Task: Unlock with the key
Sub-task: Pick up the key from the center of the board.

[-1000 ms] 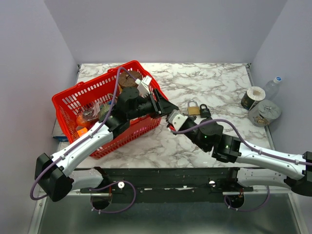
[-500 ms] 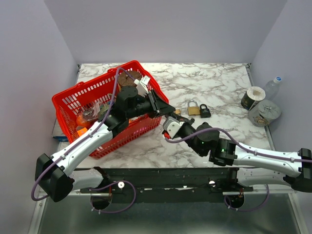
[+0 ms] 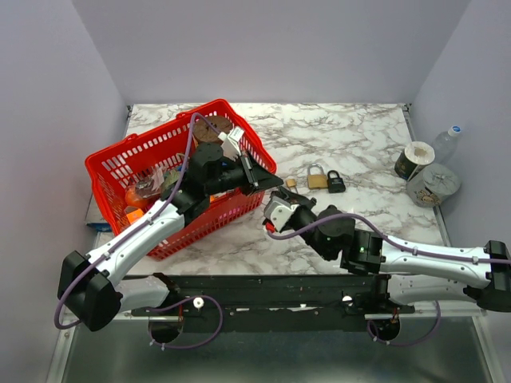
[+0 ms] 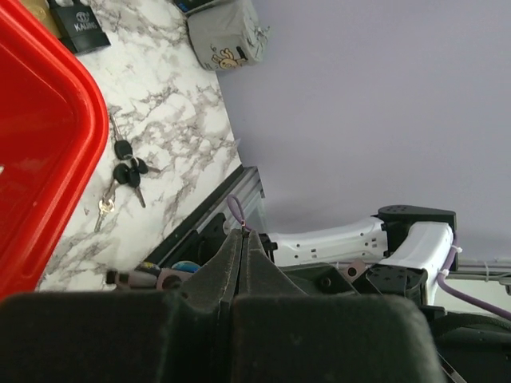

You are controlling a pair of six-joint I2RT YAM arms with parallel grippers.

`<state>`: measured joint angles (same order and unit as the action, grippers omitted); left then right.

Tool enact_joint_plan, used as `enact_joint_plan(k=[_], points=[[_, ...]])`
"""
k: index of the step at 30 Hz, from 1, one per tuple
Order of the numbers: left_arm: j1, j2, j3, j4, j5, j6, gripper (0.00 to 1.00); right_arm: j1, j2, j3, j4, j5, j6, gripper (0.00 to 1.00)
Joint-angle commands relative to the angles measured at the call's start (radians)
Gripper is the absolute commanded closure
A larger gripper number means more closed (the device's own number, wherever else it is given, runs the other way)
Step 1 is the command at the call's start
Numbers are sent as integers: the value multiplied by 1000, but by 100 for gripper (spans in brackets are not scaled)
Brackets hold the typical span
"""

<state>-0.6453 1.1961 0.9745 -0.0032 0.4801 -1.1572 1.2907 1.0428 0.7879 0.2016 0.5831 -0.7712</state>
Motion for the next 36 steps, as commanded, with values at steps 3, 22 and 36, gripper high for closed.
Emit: enact_joint_plan(k=[3, 22, 36], points=[[45, -33, -49, 141, -15, 73, 100, 15, -44, -30, 16, 6, 142, 54], [65, -75, -164, 620, 201, 372, 100, -524, -257, -33, -91, -880, 958, 27], [65, -164, -252, 767, 275, 379, 100, -607, -101, -45, 257, -1253, 1320, 53]])
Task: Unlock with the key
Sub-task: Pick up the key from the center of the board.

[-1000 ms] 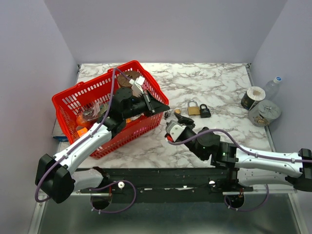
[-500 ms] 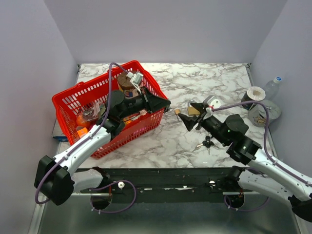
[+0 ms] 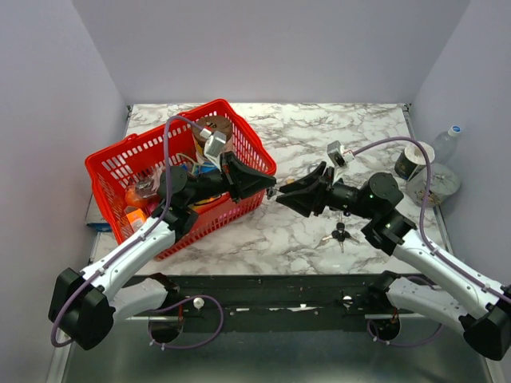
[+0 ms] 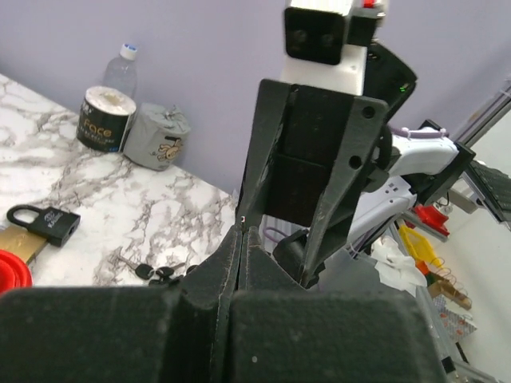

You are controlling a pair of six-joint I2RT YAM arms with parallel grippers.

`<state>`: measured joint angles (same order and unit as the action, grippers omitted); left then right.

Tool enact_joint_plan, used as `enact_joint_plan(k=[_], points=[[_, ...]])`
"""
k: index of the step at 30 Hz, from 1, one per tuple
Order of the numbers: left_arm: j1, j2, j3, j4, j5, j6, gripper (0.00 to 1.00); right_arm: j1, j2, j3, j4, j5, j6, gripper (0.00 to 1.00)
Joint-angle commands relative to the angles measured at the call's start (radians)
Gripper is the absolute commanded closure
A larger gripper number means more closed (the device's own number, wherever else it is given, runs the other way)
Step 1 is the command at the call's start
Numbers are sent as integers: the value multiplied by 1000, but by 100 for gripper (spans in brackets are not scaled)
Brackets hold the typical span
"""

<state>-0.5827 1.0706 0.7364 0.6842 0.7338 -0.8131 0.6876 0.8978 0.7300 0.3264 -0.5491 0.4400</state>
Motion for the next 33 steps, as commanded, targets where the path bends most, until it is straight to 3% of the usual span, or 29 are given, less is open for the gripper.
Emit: enact_joint_plan(k=[1, 7, 13, 16, 23, 28, 33], points=[[4, -44, -14, 78, 16, 35, 100, -3, 47, 11, 149, -129, 117, 53], [4, -38, -17, 80, 7, 31, 100, 42, 59, 52, 91, -29, 50, 53], [4, -41, -15, 69, 6, 37, 100, 99, 55, 75, 17, 133, -32, 34], [3, -47, -15, 66, 7, 38, 100, 119, 73, 94, -12, 176, -61, 33], [3, -58, -22, 78, 13, 32, 100, 155, 131, 121, 37, 189, -72, 45], [3, -60, -23, 77, 15, 32, 100, 155, 124, 111, 56, 212, -78, 59], [3, -61, -22, 75, 13, 34, 100, 153, 105, 98, 49, 236, -83, 64]])
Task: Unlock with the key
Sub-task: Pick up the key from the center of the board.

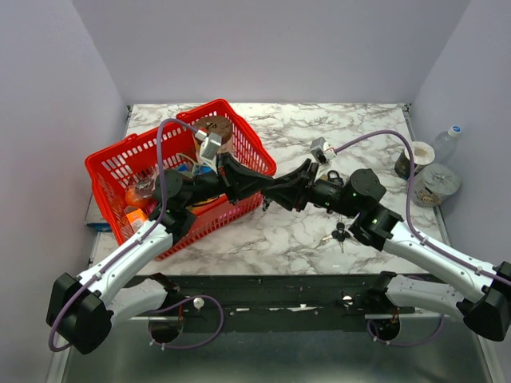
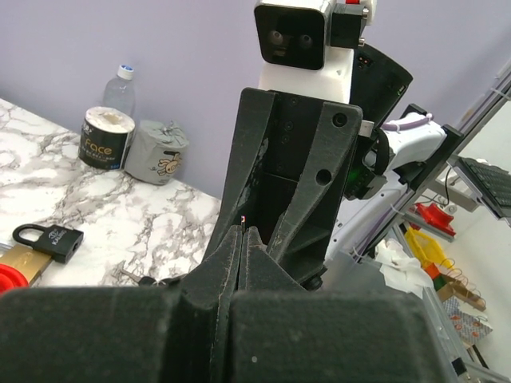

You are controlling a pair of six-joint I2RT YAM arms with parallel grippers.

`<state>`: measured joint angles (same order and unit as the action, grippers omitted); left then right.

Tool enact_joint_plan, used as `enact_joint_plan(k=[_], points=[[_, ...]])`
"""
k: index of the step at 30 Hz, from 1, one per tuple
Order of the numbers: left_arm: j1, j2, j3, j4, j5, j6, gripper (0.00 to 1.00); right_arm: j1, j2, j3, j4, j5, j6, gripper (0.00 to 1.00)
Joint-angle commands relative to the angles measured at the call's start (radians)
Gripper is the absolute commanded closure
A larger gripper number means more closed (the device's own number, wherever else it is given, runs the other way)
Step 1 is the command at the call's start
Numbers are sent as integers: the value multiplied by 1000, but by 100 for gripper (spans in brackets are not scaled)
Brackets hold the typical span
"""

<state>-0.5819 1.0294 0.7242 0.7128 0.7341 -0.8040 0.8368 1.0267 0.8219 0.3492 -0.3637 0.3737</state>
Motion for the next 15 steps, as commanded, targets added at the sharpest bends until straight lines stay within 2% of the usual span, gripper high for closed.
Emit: enact_joint_plan(k=[1, 6, 15], points=[[2, -20, -9, 47, 13, 25, 100, 5, -28, 3, 28, 57, -19, 64], [4, -19, -11, 51, 11, 23, 100, 4, -57, -10, 28, 75, -27, 64], [4, -15, -11, 51, 16, 20, 100, 4, -48, -12, 51, 43, -19, 88]])
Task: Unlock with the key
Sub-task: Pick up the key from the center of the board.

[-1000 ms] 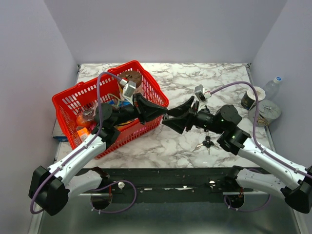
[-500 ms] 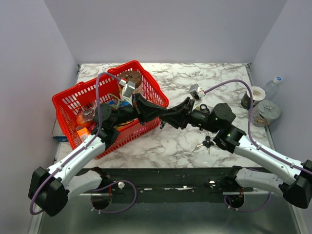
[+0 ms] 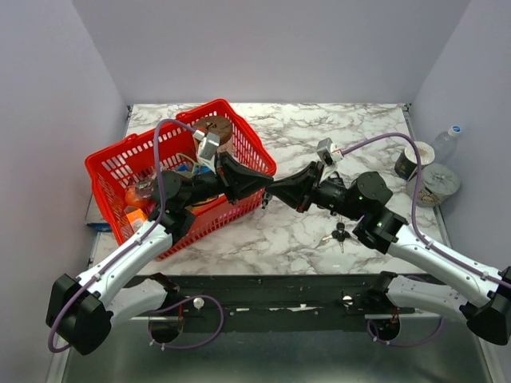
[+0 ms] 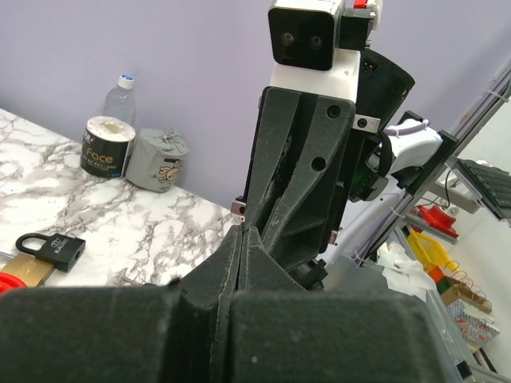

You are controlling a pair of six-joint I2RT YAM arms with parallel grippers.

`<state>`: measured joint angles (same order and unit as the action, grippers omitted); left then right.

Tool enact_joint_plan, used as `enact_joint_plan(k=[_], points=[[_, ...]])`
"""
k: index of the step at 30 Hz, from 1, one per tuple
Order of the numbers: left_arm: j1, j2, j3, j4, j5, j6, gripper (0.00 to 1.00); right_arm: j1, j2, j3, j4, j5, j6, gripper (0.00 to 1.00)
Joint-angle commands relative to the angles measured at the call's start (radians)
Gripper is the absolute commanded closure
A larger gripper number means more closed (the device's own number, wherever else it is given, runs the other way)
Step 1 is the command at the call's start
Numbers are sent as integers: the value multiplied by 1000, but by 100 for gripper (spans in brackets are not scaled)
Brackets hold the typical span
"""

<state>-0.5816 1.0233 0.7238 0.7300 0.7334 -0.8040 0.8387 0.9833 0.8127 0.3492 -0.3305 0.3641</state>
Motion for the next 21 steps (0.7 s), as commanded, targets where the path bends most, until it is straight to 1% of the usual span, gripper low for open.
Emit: enact_joint_plan(k=[1, 3, 4, 8, 9, 10, 11, 12, 14, 15, 17, 18, 21], points=[[3, -8, -11, 32, 15, 20, 100, 3, -2, -4, 57, 8, -5, 92], [3, -6, -12, 34, 18, 20, 100, 3, -5, -9, 76, 4, 6, 95], [3, -6, -12, 32, 18, 20, 100, 2, -3, -10, 82, 5, 13, 99], [3, -6, -3, -7, 8, 40, 99, 2, -14, -20, 88, 11, 19, 99], [2, -8, 2, -29, 4, 46, 86, 3, -23, -24, 91, 22, 21, 99], [2, -9, 0, -33, 1, 55, 77, 2, -28, -29, 94, 30, 24, 99], [3, -11, 3, -37, -2, 58, 71, 0, -31, -33, 97, 37, 24, 99], [2, -9, 3, -44, -2, 63, 57, 2, -37, -40, 97, 50, 24, 99], [3, -17, 2, -55, -11, 80, 46, 0, -41, -44, 94, 59, 22, 99], [3, -20, 3, -73, -17, 91, 36, 0, -43, -41, 90, 70, 21, 99], [2, -29, 6, -95, -31, 118, 29, -1, -41, -37, 71, 74, 16, 99], [3, -31, 9, -113, -35, 127, 23, -3, -43, -34, 65, 83, 16, 99], [3, -42, 19, -153, -54, 163, 16, -10, -44, -40, 48, 94, 18, 99]])
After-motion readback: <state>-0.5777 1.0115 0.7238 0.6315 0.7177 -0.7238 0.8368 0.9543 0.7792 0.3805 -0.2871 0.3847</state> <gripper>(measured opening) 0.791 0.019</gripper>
